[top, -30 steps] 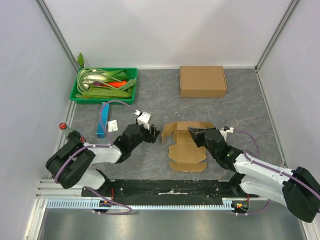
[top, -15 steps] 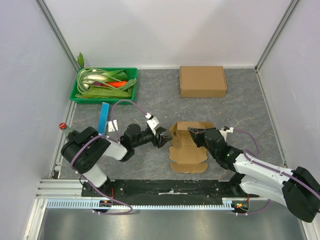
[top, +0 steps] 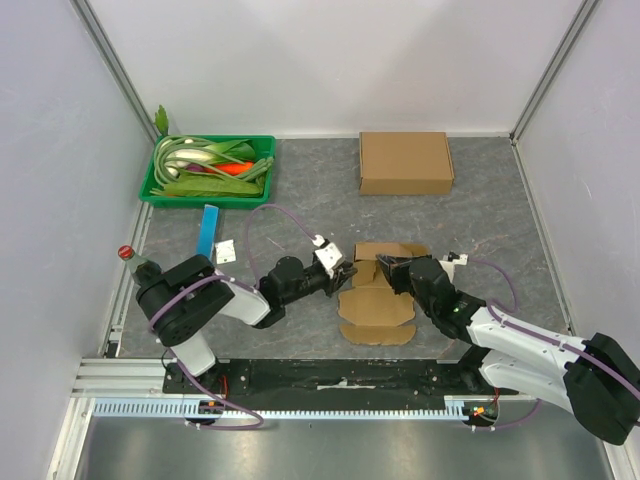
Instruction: Fold the paper box
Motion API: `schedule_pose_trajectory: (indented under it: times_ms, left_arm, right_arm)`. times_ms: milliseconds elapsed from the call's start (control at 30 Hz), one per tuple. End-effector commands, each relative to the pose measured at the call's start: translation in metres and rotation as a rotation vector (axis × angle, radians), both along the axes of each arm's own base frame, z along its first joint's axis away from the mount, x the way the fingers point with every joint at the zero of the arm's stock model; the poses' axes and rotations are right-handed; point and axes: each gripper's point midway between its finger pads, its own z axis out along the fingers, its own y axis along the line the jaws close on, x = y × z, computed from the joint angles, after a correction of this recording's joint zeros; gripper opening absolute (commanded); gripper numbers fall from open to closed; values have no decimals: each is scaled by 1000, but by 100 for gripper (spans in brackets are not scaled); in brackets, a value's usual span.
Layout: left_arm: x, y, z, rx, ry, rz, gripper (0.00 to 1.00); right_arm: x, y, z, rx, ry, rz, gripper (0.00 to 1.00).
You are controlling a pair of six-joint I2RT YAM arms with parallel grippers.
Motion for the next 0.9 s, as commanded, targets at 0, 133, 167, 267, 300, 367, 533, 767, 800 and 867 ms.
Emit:
schedule_pose_trajectory:
  times_ms: [0,133,167,267,300,367,533,767,800,867]
  left_arm:
    - [17,-12,13,9,-96,113,27]
    - [25,-10,2,52,-84,227,40]
    - [28,-11,1,58,-86,251,41]
    - [39,-9,0,83,-96,350,32]
    - [42,-10,-1,99,-106,378,28]
    - [49,-7,4,114,-133,482,21]
    - [52,-9,0,125,-138,572,16]
    - [57,-17,8,91,-179,583,33]
    - [60,-15,8,107,-199,596,33]
    - [65,-18,7,124,-213,615,20]
  right_arm:
    - [9,3,19,20,-37,-18,0]
    - [8,0,21,17,-35,-23,0]
    - [8,0,22,21,-36,-28,0]
    - [7,-1,20,24,-33,-30,0]
    - [7,0,20,25,-29,-28,0]
    - [7,1,19,31,-26,-28,0]
    - [8,0,19,40,-20,-42,0]
    - [10,-2,19,41,-17,-58,0]
    - [9,-2,19,43,-16,-57,0]
    - [9,-2,18,41,-11,-58,0]
